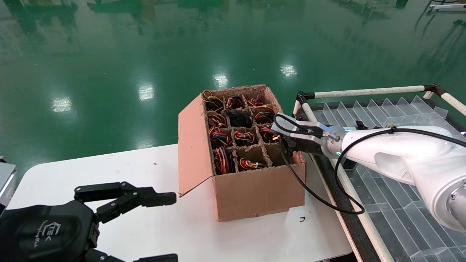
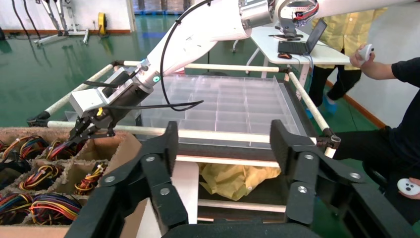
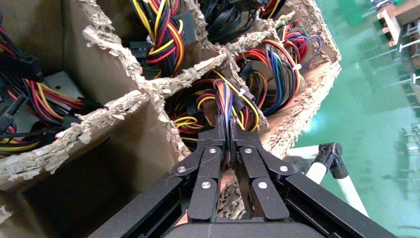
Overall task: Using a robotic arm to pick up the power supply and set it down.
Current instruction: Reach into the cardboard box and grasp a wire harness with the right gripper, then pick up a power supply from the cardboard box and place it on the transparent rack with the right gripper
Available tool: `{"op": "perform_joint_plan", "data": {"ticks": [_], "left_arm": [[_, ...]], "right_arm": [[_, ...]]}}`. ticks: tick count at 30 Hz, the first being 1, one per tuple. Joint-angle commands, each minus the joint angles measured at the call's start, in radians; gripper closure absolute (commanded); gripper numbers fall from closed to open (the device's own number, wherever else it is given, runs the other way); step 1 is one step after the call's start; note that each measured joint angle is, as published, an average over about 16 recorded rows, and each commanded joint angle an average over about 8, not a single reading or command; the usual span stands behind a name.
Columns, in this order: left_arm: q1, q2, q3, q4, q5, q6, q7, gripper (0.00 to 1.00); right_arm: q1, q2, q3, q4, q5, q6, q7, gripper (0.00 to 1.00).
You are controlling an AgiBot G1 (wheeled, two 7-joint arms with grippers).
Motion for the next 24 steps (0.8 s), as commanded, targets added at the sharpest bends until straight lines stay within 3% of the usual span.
{"op": "perform_joint_plan", "data": {"ticks": [1, 14, 24], "left_arm": [[0.0, 0.0, 0.0, 0.0, 0.0, 0.0, 0.0, 0.0], [0.0, 0.0, 0.001, 0.0, 0.0, 0.0, 0.0, 0.0], [0.0, 0.0, 0.001, 0.0, -0.001, 0.0, 0.001, 0.0]], "right_arm": [[-0.001, 0.001, 0.002, 0.0, 0.004, -0.001, 0.001, 1.0], [0.048, 0.019, 0.023, -0.002, 0.036, -0.037, -0.007, 1.0], [0.119, 0.05, 0.04, -0.001, 0.061, -0.125, -0.017, 1.0]]}}
